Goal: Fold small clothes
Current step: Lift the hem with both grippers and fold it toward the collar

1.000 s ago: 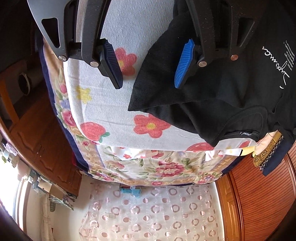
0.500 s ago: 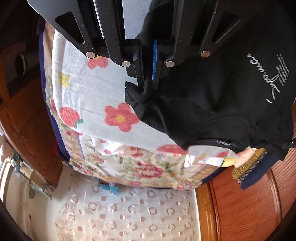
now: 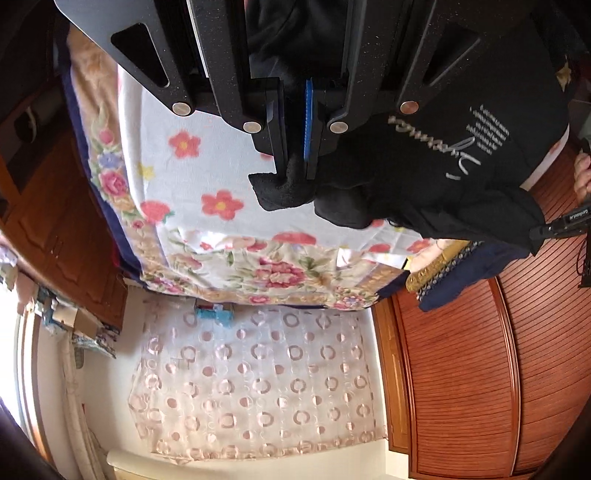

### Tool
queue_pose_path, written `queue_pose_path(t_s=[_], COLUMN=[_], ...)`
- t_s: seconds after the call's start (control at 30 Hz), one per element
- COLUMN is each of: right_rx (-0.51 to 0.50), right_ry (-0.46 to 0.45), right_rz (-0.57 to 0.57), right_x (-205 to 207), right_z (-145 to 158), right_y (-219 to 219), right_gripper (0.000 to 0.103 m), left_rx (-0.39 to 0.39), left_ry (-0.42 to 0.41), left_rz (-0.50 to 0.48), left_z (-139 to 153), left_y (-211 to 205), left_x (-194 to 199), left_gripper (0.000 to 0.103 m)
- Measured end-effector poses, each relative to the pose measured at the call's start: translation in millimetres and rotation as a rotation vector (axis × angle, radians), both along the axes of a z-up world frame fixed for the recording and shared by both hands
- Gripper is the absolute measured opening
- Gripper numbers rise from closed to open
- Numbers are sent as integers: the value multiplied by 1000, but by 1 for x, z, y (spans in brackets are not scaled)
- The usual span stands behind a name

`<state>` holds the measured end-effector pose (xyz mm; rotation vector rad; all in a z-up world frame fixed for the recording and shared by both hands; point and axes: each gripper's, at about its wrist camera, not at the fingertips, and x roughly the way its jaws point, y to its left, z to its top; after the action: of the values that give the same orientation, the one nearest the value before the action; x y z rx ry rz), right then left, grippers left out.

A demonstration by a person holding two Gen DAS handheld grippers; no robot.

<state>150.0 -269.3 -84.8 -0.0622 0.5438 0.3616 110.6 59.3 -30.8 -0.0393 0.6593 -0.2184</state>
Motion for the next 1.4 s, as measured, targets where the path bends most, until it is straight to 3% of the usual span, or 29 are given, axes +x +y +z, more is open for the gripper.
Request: queue_pose_path(t_s=[0.13, 0.63, 0.8, 1.0, 1.07, 1.23, 1.3, 1.37, 1.4], right_rx=[-3, 41, 78, 18, 7, 7, -5, -24, -37], right_ry=[12, -59, 3, 77, 115, 155, 153, 139, 131], right_rz=[-19, -32, -23, -29, -27, -32, -35, -32, -30], right_x=[-24, -123, -154, -177, -175, -155, -151, -151, -154], right_z=[-20, 7, 8, 7, 1, 2, 8, 15, 19], right_y=[-5, -31, -53, -62, -60, -58, -58, -55, -54], right_gripper=[7, 7, 7, 7, 7, 7, 10, 11, 13], left_rx=[-16, -76, -76, -10, -14, -71, -69, -67, -70], left_ry=[-16, -87, -72, -7, -6, -52, -63, -64, -63], left_rz=[15, 52, 61, 16, 13, 16, 8, 11, 6], left_z=[-6, 12, 13, 10, 8, 20, 24, 26, 25], left_y=[4, 30, 35, 27, 28, 29, 27, 25, 24], left_x=[-24, -116, -137, -148, -149, -145, -142, -137, -133], left_gripper=[4, 4, 4, 5, 11, 38, 41, 58, 74])
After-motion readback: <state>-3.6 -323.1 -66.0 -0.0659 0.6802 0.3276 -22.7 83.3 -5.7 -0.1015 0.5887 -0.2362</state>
